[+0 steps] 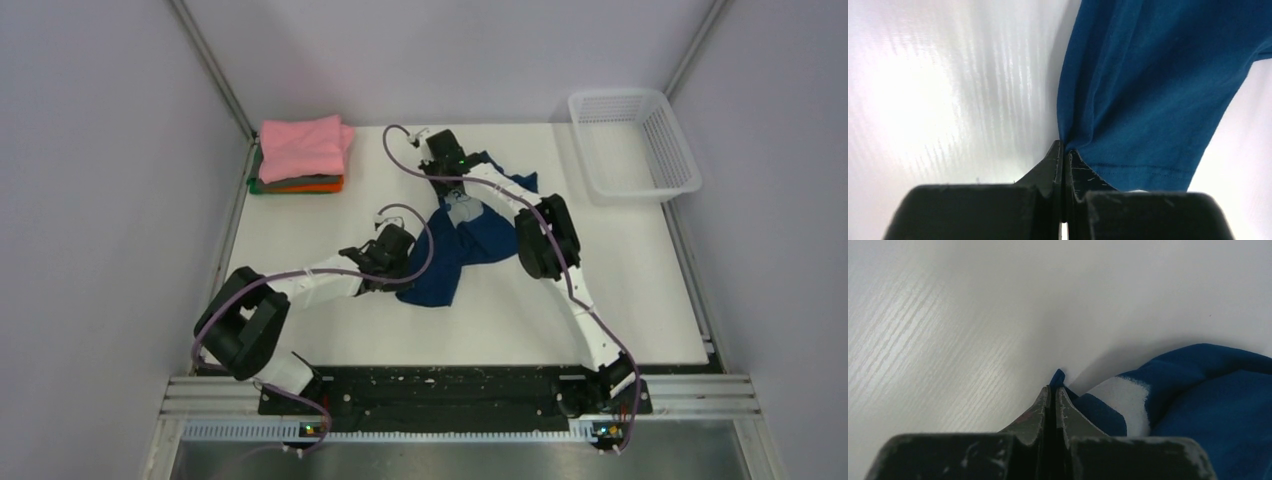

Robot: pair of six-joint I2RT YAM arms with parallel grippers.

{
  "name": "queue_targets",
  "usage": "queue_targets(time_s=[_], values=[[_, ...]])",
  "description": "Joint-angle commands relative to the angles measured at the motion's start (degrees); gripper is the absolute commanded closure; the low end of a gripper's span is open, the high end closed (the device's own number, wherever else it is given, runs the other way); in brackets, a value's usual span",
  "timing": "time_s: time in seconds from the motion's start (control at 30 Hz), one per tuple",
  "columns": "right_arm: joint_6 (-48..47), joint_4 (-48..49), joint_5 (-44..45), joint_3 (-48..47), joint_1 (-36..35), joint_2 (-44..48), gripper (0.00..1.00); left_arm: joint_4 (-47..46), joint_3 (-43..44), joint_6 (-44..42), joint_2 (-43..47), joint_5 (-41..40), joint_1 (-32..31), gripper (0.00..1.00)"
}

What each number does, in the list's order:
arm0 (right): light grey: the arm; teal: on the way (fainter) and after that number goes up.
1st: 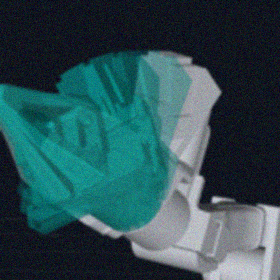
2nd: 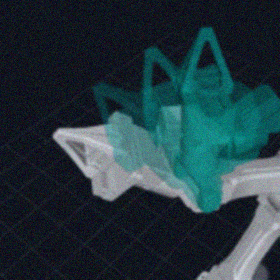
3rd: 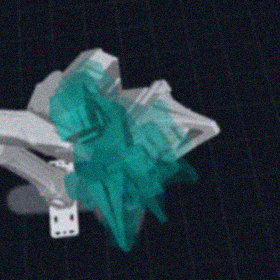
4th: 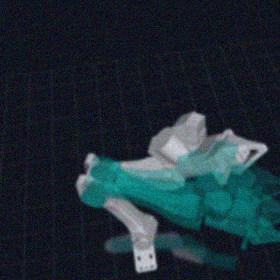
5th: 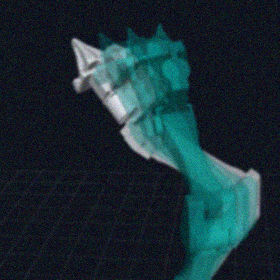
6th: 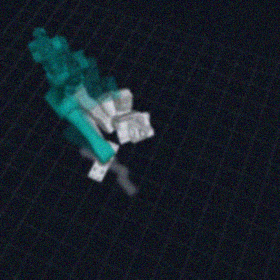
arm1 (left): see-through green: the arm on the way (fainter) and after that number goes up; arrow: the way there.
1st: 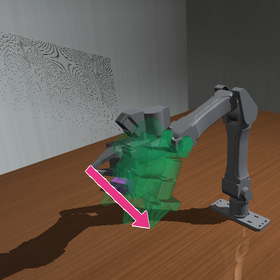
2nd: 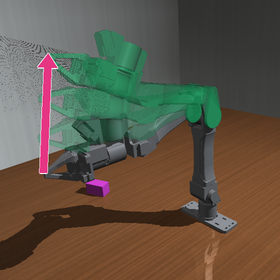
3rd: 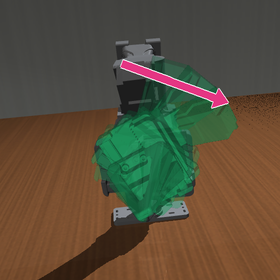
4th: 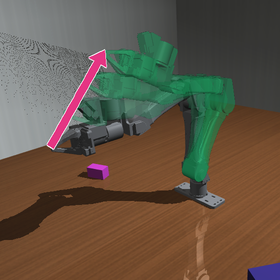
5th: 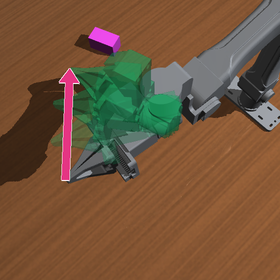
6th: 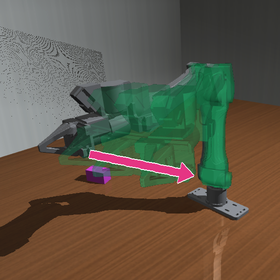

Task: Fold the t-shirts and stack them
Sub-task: Flatten out the tshirt

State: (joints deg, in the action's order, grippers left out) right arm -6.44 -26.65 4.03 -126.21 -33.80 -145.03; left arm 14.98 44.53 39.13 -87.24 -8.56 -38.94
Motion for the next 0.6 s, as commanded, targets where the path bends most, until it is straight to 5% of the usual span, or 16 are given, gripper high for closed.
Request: queue_targets(time_s=[0.0,0.23,0.57], values=[[0.57,-2.67,3.56,-5.46,-0.32,0.19,1.0,2.84,1.43,1.26,5.51,-5.45,0.43,1.0],[5.79,5.12,-0.47,-5.92,3.43,15.28,1.0,3.11,5.58,0.76,14.17,-13.79,3.31,1.0],[12.75,23.98,0.58,24.56,15.16,51.18,1.0,0.57,15.33,-6.42,26.24,-31.56,7.96,1.0]])
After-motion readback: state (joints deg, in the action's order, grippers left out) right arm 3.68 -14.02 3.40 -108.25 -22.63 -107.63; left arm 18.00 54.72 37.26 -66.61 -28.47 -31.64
